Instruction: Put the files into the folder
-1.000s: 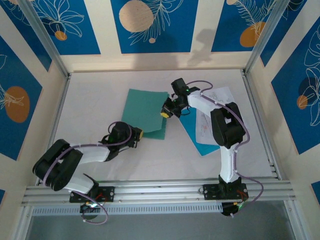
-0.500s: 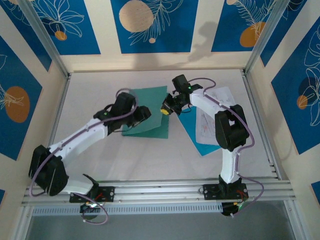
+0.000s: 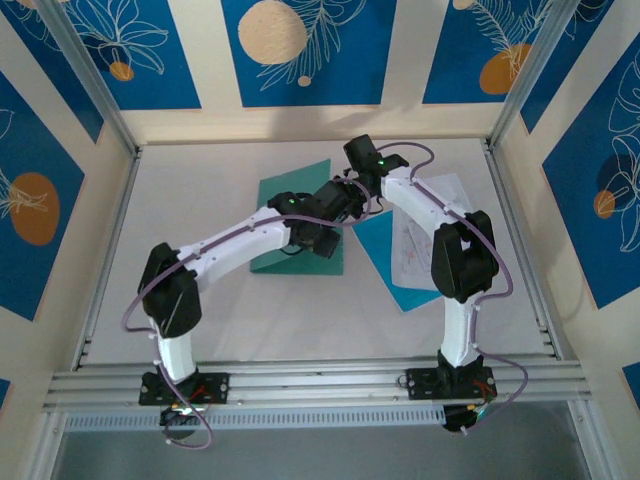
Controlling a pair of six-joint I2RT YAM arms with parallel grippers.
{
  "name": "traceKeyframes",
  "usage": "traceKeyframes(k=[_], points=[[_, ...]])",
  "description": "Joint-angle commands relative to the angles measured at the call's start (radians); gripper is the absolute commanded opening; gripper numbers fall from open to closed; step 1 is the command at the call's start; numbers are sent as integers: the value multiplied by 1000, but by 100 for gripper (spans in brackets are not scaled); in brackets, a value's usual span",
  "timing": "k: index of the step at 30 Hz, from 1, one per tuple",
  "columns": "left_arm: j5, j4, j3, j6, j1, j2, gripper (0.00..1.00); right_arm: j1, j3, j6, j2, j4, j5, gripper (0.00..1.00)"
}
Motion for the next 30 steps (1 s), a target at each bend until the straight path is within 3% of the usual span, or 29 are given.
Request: traceKeyframes(k=[1, 3, 5, 6, 8, 10, 14, 17, 22, 25, 30], points=[[-174, -94, 69, 65, -13, 40, 52, 2, 33, 5, 5, -52, -50, 0], [-185, -90, 80, 82, -19, 61, 48, 3, 32, 7, 5, -52, -56, 0], [-196, -86, 82, 89, -25, 78, 36, 1, 34, 8, 6, -52, -60, 0], [-200, -85, 81, 89, -27, 80, 27, 1, 33, 7, 6, -52, -62, 0], [-209, -78, 72, 79, -29, 71, 0, 0, 34, 0, 7, -48, -68, 0], [-211, -61, 51, 67, -29, 44, 0, -3, 36, -16, 5, -40, -79, 4], [-192, -50, 14, 29, -20, -22, 0, -24, 17, -52, -53, -8, -51, 55], [-162, -41, -26, -2, -8, -74, 0, -51, -74, -60, -160, 67, 19, 73], [-100, -21, -81, -50, 22, -152, 0, -102, -349, 35, -328, 217, 112, 74], [-75, -10, -111, -72, 38, -191, 0, -86, -445, 69, -332, 275, 107, 74], [-38, 13, -159, -96, 60, -253, 0, -6, -419, 96, -153, 285, 33, 44]])
